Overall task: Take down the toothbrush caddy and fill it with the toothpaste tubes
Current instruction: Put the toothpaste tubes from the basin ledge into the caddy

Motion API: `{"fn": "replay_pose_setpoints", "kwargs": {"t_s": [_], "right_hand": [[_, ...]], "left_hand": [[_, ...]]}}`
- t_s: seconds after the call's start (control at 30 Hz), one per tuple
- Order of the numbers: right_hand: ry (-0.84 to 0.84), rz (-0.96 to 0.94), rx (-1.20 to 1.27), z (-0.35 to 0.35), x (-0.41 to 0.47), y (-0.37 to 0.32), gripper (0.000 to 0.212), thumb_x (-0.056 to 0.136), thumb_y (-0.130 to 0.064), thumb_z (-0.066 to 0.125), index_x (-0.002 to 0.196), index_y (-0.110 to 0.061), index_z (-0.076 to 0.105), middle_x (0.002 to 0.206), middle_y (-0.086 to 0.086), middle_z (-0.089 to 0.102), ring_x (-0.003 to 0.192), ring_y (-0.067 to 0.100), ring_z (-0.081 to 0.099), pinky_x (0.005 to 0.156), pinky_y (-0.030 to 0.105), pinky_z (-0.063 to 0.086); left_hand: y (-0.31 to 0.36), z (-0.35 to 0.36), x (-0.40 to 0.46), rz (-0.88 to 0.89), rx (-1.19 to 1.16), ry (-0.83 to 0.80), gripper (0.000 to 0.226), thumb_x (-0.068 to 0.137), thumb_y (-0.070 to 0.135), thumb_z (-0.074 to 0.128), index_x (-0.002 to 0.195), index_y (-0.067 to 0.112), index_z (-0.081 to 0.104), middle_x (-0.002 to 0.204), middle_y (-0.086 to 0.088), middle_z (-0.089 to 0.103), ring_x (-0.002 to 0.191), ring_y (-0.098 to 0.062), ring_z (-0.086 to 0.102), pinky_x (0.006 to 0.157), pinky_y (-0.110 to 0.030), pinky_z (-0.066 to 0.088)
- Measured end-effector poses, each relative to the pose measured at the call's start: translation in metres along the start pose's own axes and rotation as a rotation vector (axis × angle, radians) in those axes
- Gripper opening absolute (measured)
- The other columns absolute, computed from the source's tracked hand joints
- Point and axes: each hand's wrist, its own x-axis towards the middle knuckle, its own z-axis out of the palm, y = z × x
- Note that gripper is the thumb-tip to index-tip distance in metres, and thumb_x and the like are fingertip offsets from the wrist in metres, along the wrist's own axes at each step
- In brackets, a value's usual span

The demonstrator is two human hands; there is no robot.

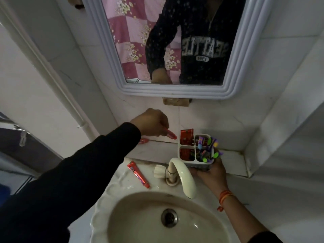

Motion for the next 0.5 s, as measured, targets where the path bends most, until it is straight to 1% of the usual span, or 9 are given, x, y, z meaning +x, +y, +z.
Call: {"fn": "replay_pose_setpoints", "kwargs": {"t_s": [0.03, 0.1, 0.17, 0.23, 0.33, 0.4, 0.5], "right_hand": [[0.004, -0.003, -0.007, 0.000, -0.001, -0.002, 0.099, 0.049, -0.016, 0.104, 0.137, -0.021, 0.061, 0.120, -0.009, 0.074, 0.107, -0.009, 0.064, 0.082, -0.001, 0.048], [0.008, -0.014, -0.015, 0.001, -0.002, -0.004, 0.098, 0.050, -0.013, 0.103, 0.138, -0.020, 0.061, 0.120, -0.007, 0.074, 0.109, 0.002, 0.067, 0.078, -0.004, 0.046], [0.011, -0.031, -0.017, 0.001, -0.003, -0.005, 0.099, 0.050, -0.014, 0.103, 0.139, -0.020, 0.060, 0.122, -0.006, 0.074, 0.113, 0.009, 0.068, 0.080, -0.003, 0.046], [0.010, -0.041, -0.016, 0.000, -0.004, -0.007, 0.100, 0.051, -0.014, 0.103, 0.140, -0.018, 0.058, 0.124, -0.004, 0.073, 0.115, 0.011, 0.066, 0.080, -0.006, 0.044], [0.006, -0.052, -0.023, 0.000, -0.005, -0.010, 0.101, 0.051, -0.015, 0.103, 0.141, -0.018, 0.057, 0.126, -0.003, 0.072, 0.116, 0.011, 0.066, 0.082, -0.006, 0.043], [-0.001, -0.049, -0.020, 0.000, -0.004, -0.009, 0.101, 0.051, -0.016, 0.104, 0.140, -0.020, 0.057, 0.126, -0.003, 0.073, 0.115, 0.009, 0.067, 0.083, -0.003, 0.046], [0.005, -0.044, -0.017, -0.001, -0.002, -0.008, 0.101, 0.050, -0.014, 0.104, 0.140, -0.020, 0.056, 0.124, -0.004, 0.073, 0.113, 0.008, 0.067, 0.088, 0.004, 0.051]], "left_hand": [[0.010, -0.008, -0.004, 0.041, -0.027, -0.004, 0.024, 0.087, 0.033, 0.077, 0.107, 0.020, 0.076, 0.087, 0.008, 0.074, 0.074, -0.005, 0.070, 0.072, -0.022, 0.055], [0.032, -0.015, -0.005, 0.098, -0.096, -0.025, 0.019, 0.084, 0.030, 0.080, 0.100, 0.021, 0.076, 0.074, 0.009, 0.074, 0.064, 0.000, 0.070, 0.064, -0.018, 0.054], [0.051, -0.010, 0.003, 0.108, -0.131, -0.050, 0.019, 0.083, 0.027, 0.082, 0.099, 0.018, 0.075, 0.074, 0.006, 0.074, 0.064, -0.002, 0.071, 0.056, -0.017, 0.051], [0.063, 0.004, 0.015, 0.088, -0.112, -0.084, 0.020, 0.084, 0.022, 0.081, 0.100, 0.014, 0.074, 0.076, 0.004, 0.074, 0.065, -0.005, 0.072, 0.052, -0.016, 0.050], [0.072, 0.024, 0.027, 0.083, -0.063, -0.140, 0.024, 0.082, 0.018, 0.083, 0.102, 0.009, 0.074, 0.074, 0.001, 0.074, 0.052, -0.002, 0.069, 0.045, -0.013, 0.048], [0.075, 0.027, 0.029, 0.091, -0.054, -0.163, 0.023, 0.082, 0.016, 0.083, 0.101, 0.008, 0.073, 0.076, -0.002, 0.076, 0.050, -0.002, 0.069, 0.045, -0.013, 0.048], [0.078, 0.011, 0.029, 0.094, -0.074, -0.109, 0.020, 0.083, 0.015, 0.082, 0.099, 0.010, 0.070, 0.075, -0.001, 0.074, 0.056, -0.006, 0.071, 0.050, -0.018, 0.055]]}}
